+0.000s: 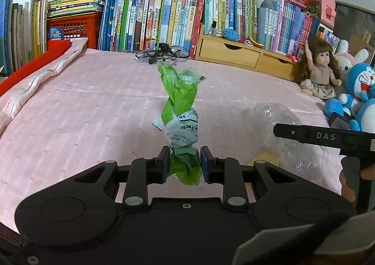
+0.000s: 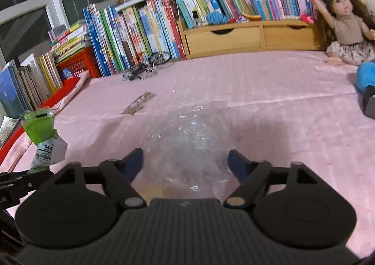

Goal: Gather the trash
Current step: 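Grasp the clear plastic bag with the right tool while the left tool holds the green wrapper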

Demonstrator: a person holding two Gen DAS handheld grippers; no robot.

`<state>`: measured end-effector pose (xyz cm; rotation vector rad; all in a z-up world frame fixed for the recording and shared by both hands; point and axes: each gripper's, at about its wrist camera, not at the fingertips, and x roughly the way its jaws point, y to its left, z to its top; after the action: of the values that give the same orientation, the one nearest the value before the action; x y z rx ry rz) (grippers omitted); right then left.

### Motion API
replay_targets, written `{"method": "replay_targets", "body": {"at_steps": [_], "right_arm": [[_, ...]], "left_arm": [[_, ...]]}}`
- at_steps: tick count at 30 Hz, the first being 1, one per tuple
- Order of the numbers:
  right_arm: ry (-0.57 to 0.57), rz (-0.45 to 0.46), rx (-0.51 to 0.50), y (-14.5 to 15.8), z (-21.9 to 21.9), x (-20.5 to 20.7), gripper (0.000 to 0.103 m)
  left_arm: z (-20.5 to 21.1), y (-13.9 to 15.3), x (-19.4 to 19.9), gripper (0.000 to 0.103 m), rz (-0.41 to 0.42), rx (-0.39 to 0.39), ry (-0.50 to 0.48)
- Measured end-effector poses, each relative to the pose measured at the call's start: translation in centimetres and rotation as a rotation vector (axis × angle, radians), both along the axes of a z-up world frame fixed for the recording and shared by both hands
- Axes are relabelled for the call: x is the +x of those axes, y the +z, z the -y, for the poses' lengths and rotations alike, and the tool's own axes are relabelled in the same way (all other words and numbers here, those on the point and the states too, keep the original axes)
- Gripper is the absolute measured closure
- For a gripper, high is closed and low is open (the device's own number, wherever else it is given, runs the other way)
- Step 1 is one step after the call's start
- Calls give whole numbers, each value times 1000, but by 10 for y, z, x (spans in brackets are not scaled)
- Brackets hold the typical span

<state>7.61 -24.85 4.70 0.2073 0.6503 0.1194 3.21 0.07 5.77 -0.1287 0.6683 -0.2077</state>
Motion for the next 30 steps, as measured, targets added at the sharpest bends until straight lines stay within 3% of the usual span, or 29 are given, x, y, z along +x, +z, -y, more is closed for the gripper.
{"method": "replay_targets", "body": {"at_steps": [6, 15, 25, 30], "right_arm": [[8, 93, 35, 23, 5, -30, 32], [134, 169, 127, 42, -2, -99, 37], [256, 170, 174, 33, -12, -170, 40], [280, 146, 218, 23, -10, -198, 40]], "left_arm": [[1, 6, -16, 77, 9, -28, -11], [-10, 1, -75, 77, -16, -129, -9], [-18, -12, -140, 77, -61, -114, -39], [-20, -19, -169, 77, -97, -71, -79]]}}
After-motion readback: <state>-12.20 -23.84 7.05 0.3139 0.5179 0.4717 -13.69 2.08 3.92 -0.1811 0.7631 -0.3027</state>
